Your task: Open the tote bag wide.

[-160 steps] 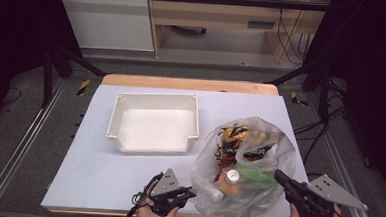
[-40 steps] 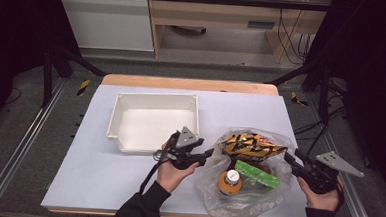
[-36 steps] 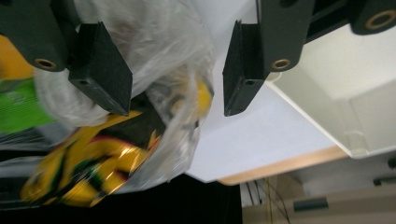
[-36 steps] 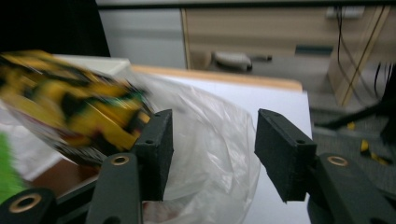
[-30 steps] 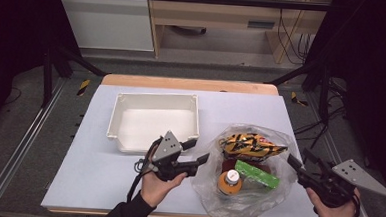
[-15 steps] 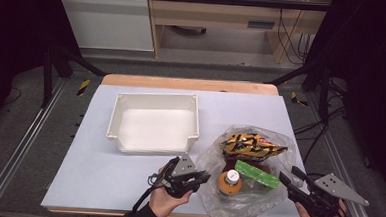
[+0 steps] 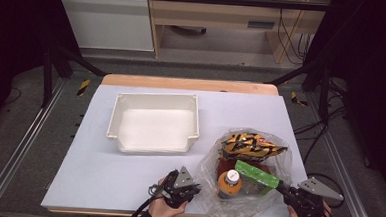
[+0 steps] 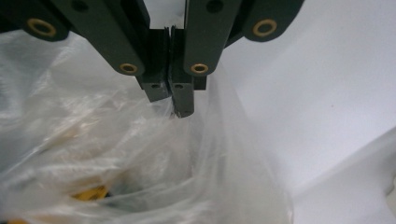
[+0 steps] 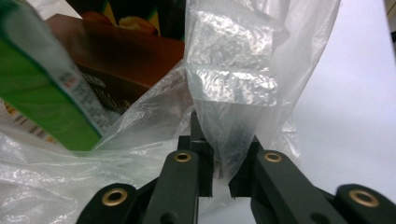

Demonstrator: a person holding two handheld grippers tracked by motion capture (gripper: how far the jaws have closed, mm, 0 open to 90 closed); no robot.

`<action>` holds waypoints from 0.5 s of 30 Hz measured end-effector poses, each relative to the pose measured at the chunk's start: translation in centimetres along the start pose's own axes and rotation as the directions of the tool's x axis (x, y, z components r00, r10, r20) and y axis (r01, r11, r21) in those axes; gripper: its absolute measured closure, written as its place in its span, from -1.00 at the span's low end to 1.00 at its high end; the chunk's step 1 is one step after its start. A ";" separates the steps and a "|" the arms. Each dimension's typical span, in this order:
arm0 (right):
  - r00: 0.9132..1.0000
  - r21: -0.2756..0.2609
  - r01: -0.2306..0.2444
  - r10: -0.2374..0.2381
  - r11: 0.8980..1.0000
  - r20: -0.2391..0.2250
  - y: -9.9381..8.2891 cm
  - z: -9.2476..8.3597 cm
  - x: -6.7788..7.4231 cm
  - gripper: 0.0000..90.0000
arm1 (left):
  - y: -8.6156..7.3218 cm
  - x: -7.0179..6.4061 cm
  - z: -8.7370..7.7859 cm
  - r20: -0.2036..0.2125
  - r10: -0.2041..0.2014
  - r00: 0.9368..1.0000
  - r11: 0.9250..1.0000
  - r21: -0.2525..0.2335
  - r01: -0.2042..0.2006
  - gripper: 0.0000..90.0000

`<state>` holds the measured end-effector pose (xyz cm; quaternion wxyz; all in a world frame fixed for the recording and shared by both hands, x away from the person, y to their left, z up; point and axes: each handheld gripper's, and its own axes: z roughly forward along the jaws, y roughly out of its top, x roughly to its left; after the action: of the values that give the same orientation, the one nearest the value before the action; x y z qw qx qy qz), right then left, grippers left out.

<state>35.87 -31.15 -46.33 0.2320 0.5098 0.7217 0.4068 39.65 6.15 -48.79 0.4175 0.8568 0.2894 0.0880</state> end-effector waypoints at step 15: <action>0.996 0.099 0.015 -0.024 0.995 0.089 -0.9 2.4 -1.1 0.77 | 0.0 -0.2 0.2 -0.046 0.035 0.998 0.999 -0.020 -0.036 0.80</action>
<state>37.61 -31.42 -48.53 0.2427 0.5314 0.7346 0.3450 39.55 5.85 -48.87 0.4180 0.8552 0.2827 0.1180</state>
